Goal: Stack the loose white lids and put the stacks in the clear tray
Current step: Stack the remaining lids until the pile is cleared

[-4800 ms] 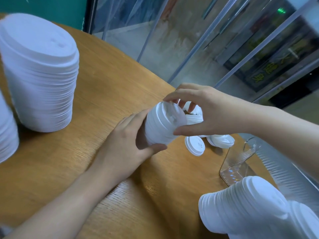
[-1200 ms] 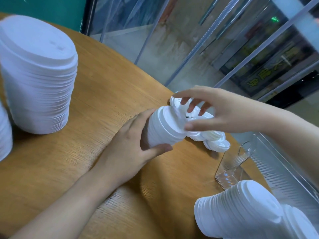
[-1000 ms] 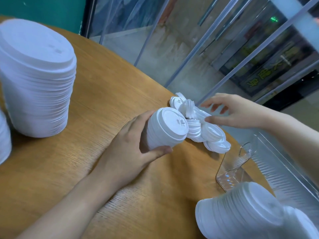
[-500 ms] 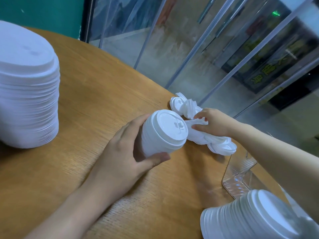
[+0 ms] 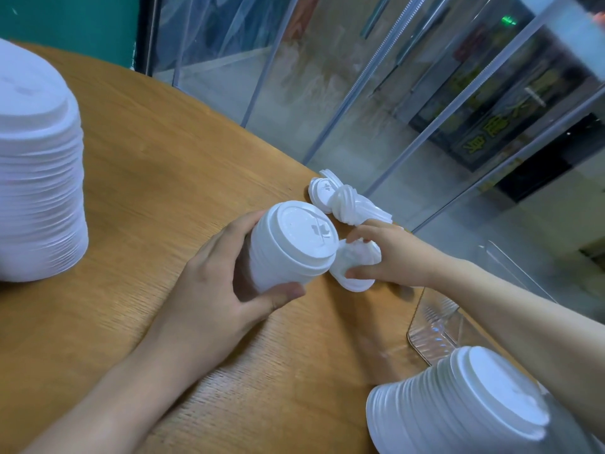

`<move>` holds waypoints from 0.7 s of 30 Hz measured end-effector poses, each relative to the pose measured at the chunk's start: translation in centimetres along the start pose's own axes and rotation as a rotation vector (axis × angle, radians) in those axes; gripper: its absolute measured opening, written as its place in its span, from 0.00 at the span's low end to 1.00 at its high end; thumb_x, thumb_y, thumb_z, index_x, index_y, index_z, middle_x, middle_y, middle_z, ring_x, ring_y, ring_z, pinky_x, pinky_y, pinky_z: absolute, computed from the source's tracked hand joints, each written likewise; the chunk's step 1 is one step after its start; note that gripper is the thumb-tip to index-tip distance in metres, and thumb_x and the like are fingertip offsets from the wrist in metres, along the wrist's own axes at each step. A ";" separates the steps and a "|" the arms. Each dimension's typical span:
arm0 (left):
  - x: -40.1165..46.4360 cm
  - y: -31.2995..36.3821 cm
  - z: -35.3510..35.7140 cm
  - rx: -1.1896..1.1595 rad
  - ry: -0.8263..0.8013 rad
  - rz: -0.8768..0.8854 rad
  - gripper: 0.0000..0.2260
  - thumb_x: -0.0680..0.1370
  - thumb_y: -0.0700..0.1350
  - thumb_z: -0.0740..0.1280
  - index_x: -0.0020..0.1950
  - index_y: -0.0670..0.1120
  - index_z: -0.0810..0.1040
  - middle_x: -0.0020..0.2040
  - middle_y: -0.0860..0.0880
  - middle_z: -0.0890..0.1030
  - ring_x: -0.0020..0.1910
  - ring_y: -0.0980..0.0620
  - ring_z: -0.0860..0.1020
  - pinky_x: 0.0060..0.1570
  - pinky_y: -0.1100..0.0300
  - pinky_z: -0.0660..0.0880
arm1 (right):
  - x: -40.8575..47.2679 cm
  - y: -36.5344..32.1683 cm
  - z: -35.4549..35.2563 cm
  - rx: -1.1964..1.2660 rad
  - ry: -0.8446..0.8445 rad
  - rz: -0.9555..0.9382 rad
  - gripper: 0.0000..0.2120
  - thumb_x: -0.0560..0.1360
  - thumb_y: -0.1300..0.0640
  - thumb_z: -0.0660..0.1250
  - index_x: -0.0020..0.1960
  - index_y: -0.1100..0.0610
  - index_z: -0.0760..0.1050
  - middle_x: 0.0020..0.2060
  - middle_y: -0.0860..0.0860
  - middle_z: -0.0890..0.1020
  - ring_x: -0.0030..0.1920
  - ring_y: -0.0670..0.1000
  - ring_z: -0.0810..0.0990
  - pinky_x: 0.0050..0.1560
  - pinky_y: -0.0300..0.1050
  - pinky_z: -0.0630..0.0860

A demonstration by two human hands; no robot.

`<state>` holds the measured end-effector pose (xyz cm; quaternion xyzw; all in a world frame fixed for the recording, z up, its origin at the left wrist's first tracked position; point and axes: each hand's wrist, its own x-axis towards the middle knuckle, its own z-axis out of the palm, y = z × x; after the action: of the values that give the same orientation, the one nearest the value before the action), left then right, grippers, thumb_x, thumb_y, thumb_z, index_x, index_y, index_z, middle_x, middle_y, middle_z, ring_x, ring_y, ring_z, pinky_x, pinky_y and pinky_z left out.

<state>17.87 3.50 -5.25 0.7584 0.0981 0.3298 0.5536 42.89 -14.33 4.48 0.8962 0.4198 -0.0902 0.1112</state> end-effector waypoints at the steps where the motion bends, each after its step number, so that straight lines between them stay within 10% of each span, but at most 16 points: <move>1: 0.0 0.0 0.0 0.003 0.001 0.003 0.37 0.65 0.71 0.72 0.72 0.63 0.70 0.63 0.69 0.76 0.62 0.67 0.74 0.56 0.76 0.66 | 0.0 -0.2 0.1 -0.001 -0.003 0.004 0.28 0.64 0.26 0.65 0.60 0.38 0.74 0.56 0.36 0.74 0.58 0.45 0.75 0.61 0.50 0.75; 11: 0.1 0.1 -0.2 0.006 -0.001 -0.002 0.37 0.64 0.72 0.71 0.71 0.64 0.70 0.62 0.68 0.77 0.61 0.68 0.73 0.54 0.77 0.66 | 0.0 -1.6 -1.4 0.038 -0.059 -0.013 0.26 0.67 0.34 0.74 0.62 0.41 0.77 0.57 0.40 0.78 0.57 0.46 0.76 0.60 0.52 0.77; 21: 0.0 -0.2 -0.1 0.006 -0.020 -0.012 0.38 0.65 0.72 0.72 0.73 0.63 0.69 0.65 0.65 0.77 0.64 0.63 0.74 0.59 0.72 0.68 | -5.7 -6.5 -8.4 0.544 0.343 -0.307 0.28 0.73 0.41 0.75 0.69 0.52 0.76 0.60 0.44 0.81 0.65 0.50 0.78 0.62 0.43 0.76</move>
<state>17.87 3.67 -5.35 0.7627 0.0979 0.3184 0.5544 34.88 -12.17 13.23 0.8216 0.5227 -0.0628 -0.2186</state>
